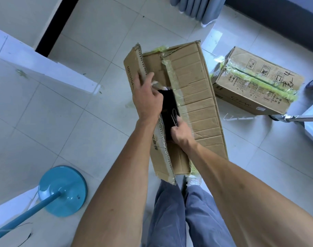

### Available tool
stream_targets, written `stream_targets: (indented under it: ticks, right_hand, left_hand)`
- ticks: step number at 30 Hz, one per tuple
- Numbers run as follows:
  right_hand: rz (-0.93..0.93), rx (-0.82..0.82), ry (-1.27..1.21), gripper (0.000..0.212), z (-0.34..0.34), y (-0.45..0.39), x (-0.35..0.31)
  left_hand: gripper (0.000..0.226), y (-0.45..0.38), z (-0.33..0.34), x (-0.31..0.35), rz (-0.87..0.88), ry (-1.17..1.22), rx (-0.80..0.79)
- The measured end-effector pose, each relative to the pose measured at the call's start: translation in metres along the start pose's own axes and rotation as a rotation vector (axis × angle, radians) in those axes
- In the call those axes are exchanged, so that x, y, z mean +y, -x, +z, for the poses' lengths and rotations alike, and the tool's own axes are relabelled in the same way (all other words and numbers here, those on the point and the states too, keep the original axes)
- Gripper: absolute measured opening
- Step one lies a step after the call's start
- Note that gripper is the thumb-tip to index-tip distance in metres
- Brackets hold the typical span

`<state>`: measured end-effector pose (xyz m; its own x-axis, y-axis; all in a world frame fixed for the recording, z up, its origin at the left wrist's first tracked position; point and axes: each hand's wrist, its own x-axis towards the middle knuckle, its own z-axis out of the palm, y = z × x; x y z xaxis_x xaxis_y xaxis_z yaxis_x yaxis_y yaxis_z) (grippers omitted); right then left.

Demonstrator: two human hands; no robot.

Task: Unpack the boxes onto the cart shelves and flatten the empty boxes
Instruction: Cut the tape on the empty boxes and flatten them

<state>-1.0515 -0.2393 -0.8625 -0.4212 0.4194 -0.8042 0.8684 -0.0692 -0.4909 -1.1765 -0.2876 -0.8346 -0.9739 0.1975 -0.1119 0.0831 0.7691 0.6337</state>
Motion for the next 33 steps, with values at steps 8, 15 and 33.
stream_targets:
  ticks: [8,15,33]
  right_hand:
    - [-0.1,0.581,0.138,0.055,-0.002,0.009,-0.003]
    - [0.019,0.705,0.085,0.051,-0.008,0.001,-0.005]
    - [0.167,0.265,-0.062,0.032,0.008,-0.023,0.001]
  left_hand:
    - [0.031,-0.006,-0.036,-0.015,-0.002,0.392,0.178]
    - [0.014,-0.014,-0.052,-0.051,-0.302,0.598,0.181]
    - [0.046,-0.017,-0.029,-0.107,-0.736,0.468,0.385]
